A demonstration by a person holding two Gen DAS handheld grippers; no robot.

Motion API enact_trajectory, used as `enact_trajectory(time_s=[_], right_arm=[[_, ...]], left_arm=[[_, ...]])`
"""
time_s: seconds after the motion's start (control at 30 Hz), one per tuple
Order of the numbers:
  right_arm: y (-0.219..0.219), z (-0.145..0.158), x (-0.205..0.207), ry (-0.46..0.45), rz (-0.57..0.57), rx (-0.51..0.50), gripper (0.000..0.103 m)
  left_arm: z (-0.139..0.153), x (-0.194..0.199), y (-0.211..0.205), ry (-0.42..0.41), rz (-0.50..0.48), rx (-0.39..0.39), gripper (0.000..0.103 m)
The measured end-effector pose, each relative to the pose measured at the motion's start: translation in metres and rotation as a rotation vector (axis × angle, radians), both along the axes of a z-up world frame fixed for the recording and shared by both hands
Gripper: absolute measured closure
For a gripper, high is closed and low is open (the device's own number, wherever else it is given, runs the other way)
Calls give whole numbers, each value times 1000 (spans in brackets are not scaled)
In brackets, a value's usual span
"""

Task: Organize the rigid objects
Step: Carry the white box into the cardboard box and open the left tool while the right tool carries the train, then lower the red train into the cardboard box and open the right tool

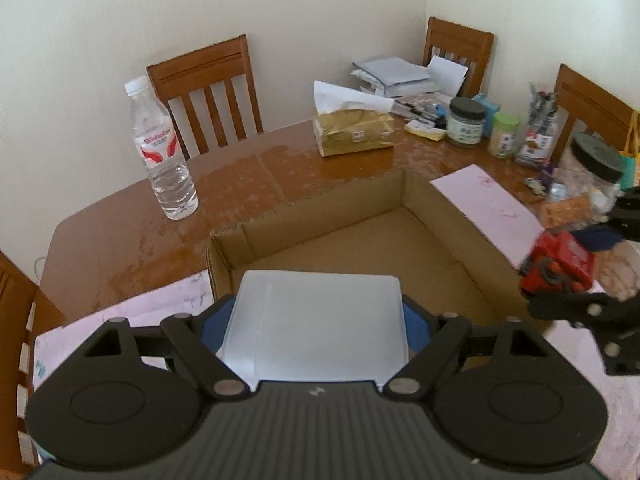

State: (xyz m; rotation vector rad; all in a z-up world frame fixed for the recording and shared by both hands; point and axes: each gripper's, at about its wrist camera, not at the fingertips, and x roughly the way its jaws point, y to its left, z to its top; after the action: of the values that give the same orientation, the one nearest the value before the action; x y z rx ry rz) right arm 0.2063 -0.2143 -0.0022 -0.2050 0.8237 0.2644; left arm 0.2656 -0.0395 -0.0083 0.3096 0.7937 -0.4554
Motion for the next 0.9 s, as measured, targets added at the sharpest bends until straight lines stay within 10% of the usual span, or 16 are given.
enact_trajectory(time_s=[0.4,0.9], right_arm=[[12,-13,48,50,-70,-25,48],[31,-22,120,70,-79,-50,48]], left_arm=[[-23,66,16,-42,80,-85,10],[-6,15,84,-45,153,-128,1]])
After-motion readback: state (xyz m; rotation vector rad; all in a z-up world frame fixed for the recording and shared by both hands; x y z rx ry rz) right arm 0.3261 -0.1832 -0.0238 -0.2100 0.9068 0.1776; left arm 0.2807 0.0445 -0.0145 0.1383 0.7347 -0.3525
